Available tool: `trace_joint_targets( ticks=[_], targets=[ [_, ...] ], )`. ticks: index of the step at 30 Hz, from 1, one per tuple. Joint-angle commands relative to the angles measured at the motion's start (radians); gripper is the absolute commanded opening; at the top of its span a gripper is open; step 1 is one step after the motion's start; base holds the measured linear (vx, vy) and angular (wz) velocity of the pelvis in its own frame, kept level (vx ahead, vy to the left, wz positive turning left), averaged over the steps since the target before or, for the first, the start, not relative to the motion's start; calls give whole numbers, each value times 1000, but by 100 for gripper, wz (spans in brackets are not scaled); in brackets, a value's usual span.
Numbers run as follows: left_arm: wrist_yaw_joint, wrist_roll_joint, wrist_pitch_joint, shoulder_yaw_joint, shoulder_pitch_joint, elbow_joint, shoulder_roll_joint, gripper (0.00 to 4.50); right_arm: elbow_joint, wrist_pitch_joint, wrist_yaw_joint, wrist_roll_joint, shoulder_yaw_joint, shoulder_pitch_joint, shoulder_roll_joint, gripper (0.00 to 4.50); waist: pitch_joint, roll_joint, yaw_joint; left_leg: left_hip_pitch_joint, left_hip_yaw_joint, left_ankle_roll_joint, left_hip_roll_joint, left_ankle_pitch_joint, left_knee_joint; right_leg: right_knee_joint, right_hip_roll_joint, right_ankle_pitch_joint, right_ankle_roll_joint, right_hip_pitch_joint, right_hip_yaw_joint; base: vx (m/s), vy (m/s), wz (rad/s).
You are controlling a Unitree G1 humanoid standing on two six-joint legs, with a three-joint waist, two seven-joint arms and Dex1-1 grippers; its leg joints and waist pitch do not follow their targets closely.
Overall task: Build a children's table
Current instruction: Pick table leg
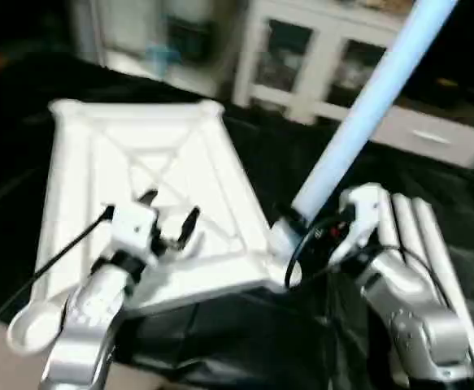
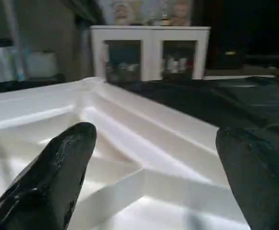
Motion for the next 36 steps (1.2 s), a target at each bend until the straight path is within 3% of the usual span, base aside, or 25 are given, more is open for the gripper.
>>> trace_joint_targets(
  ticks=[1,2,3,4,5,6,7,8,9,10,11,12,13,14,17,19,22,24,25,28,30,33,34,35,36],
  targets=[
    [7,17,1,-25,-15,-2,-12,446,10,-17,-13,-3,-31,-14,-7,186,-57,47,-15,60,-184,-287,238,522,-159,30,-47,14,-10,-12,13,-60,78,-7],
    [10,21,10,-24,-25,-1,-11,446,13,-14,-19,-6,-32,-23,-5,186,-58,52,-23,61,-182,-202,241,482,-162,53,-41,-67,35,-38,10,-63,2,7],
    [12,31,18,-31,-36,-5,-11,446,21,-15,-25,-10,-37,-35,-2,186,-62,56,-23,65,-185,-158,236,475,-157,52,-42,-73,32,-42,11,-63,2,7],
    [28,43,21,-32,-37,7,-18,446,43,-33,-27,-20,-34,-37,6,186,-64,73,-28,56,-183,-76,222,459,-155,49,-40,-76,16,-39,8,-57,-71,2],
    [40,41,47,-37,-36,7,-32,446,53,-42,-31,-39,-28,-36,-3,186,-65,68,-32,48,-181,-30,217,443,-156,42,-40,-75,3,-32,9,-83,-131,-4],
    [40,41,47,-37,-36,7,-32,446,53,-42,-31,-39,-28,-36,-3,186,-70,69,-29,52,-172,75,203,408,-141,17,-47,-48,-36,-31,14,-83,-131,-4],
    [54,54,62,-44,-37,8,-40,446,57,-44,-28,-46,-25,-36,-12,186,-69,60,-25,49,-160,136,194,391,-130,-1,-53,-12,-72,-27,19,-96,-172,3],
    [89,73,78,-49,-41,-14,-61,446,54,-32,-17,-28,-37,-42,-24,186,-61,25,-9,-12,-82,238,86,285,-68,-85,-108,162,-251,26,49,-97,-198,6],
    [98,81,81,-51,-46,-20,-65,446,60,-29,-15,-26,-41,-48,-27,186,-56,16,10,-44,-58,220,61,210,-40,-113,-153,169,-293,52,70,-97,-198,6],
    [102,84,82,-51,-51,-20,-66,446,68,-29,-15,-27,-43,-54,-29,186,-49,0,40,-40,-68,101,94,109,-51,-124,-192,75,-242,55,83,-120,-185,4],
    [111,90,82,-47,-58,-9,-66,446,79,-34,-19,-37,-41,-61,-33,186,-46,-6,41,-49,-67,59,92,105,-72,-114,-165,32,-191,61,68,-127,-162,5],
    [122,93,78,-39,-66,9,-68,446,86,-40,-22,-41,-45,-65,-35,186,-36,11,51,-31,-60,7,107,4,-99,-129,-148,-129,-113,40,69,-127,-162,5],
    [132,97,75,-32,-72,27,-68,446,90,-44,-25,-42,-49,-66,-36,186,-34,25,51,-24,-64,-37,120,-78,-117,-133,-135,-299,-64,42,63,-118,-151,1],
    [136,99,61,-26,-78,45,-65,446,89,-42,-30,-40,-53,-63,-35,186,-29,33,51,-17,-64,-75,127,-139,-131,-141,-120,-395,-34,32,57,-114,-112,-2],
    [55,54,64,-16,-88,56,-34,446,70,-25,-16,-34,-43,-36,-41,186,-24,46,51,-9,-75,-129,134,-235,-149,-144,-113,-470,-6,28,52,-92,-74,-3],
    [-75,9,47,-32,-103,66,21,446,71,-22,10,-15,-35,-40,-42,186,-27,57,54,-9,-77,-139,137,-240,-154,-138,-110,-419,-15,28,55,-34,-20,-2],
    [-173,-42,62,-39,-124,79,55,446,80,-23,32,-4,-32,-57,-44,186,-33,64,59,-8,-76,-152,142,-216,-159,-117,-103,-280,-52,28,57,0,0,0],
    [-439,-82,93,-94,-242,191,162,446,145,-39,84,-9,-26,-137,-70,186,-35,74,59,-3,-71,-160,135,-202,-157,-108,-100,-210,-80,25,58,0,0,0],
    [-439,-82,93,-94,-242,191,162,446,145,-39,84,-9,-26,-137,-70,186,-37,76,60,-1,-70,-163,132,-193,-156,-107,-98,-202,-81,25,57,0,0,0],
    [-514,-101,117,-111,-268,214,180,446,163,-40,91,-7,-32,-159,-74,186,-38,75,59,-6,-64,-168,138,-150,-155,-92,-104,-102,-108,31,59,0,0,0],
    [-567,-115,133,-131,-281,223,191,446,172,-40,95,-5,-36,-170,-76,186,-44,81,60,-6,-61,-162,136,-115,-150,-84,-102,-44,-123,35,59,0,0,0],
    [-654,-112,153,-182,-295,242,214,446,183,-42,111,-6,-36,-181,-81,186,-50,81,61,-7,-55,-143,134,-51,-143,-76,-100,57,-139,40,59,0,0,0],
    [-694,-111,172,-209,-308,258,227,446,190,-42,127,-7,-31,-185,-87,186,-51,71,62,-6,-52,-132,133,-30,-141,-74,-99,81,-144,42,59,0,0,0],
    [-711,-111,182,-221,-317,267,234,446,195,-41,135,-7,-28,-188,-91,186,-50,74,62,-7,-51,-121,132,-21,-139,-73,-99,86,-148,42,60,0,0,0],
    [-723,-102,190,-233,-331,281,242,446,193,-34,153,-2,-22,-188,-98,186,-49,70,62,-7,-50,-117,132,-20,-140,-75,-100,80,-148,43,60,0,0,0]
  ],
)
